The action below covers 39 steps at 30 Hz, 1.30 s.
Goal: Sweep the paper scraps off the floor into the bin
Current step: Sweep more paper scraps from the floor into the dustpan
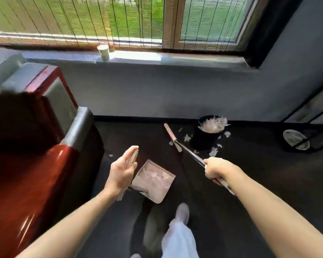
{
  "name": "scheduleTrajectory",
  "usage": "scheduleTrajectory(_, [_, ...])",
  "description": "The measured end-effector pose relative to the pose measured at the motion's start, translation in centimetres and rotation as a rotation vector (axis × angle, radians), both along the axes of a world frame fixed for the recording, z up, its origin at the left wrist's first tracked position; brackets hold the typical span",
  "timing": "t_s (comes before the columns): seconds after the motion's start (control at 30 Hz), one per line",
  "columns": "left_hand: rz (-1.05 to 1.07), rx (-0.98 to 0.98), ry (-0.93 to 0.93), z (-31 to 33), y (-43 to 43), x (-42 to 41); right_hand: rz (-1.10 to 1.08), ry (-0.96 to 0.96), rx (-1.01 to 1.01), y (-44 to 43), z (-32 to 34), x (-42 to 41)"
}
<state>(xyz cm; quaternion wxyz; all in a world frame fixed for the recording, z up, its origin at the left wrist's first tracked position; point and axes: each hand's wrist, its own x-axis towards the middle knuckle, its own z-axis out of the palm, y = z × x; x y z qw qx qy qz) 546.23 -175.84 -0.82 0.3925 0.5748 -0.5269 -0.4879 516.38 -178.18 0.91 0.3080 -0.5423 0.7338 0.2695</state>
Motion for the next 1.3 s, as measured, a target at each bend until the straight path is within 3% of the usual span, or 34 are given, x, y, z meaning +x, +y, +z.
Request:
scheduleTrajectory(0.27, [0.146, 0.085, -0.033, -3.5, -15.9, -8.9, 0.022, -0.001, -0.072, -20.3, -5.5, -10.0])
scheduleTrajectory(0.47, [0.277, 0.151, -0.015, -4.1, -22.4, -13.3, 0.029, 0.059, 0.002, -27.9, -10.8, -16.5])
scheduleTrajectory(0.63, [0.301, 0.156, -0.053, -4.9, -25.2, -14.5, -0.116, -0.065, 0.182, -27.9, -14.4, -20.5])
scheduleTrajectory(0.83, [0.286, 0.142, -0.100, -5.0, -28.1, -14.6, -0.095, -0.230, 0.349, -26.9, -10.1, -18.2])
scheduleTrajectory(0.97, [0.269, 0.154, -0.134, -5.2, -28.4, -13.8, -0.267, -0.302, 0.321, -25.2, -6.7, -20.1])
scheduleTrajectory(1.13, [0.270, 0.148, -0.173, -5.1, -27.4, -13.1, -0.267, -0.292, 0.239, -25.4, -3.7, -21.3])
scheduleTrajectory(1.3, [0.258, 0.157, -0.182, -4.6, -27.0, -13.3, -0.071, -0.109, 0.114, -27.4, -3.7, -19.3])
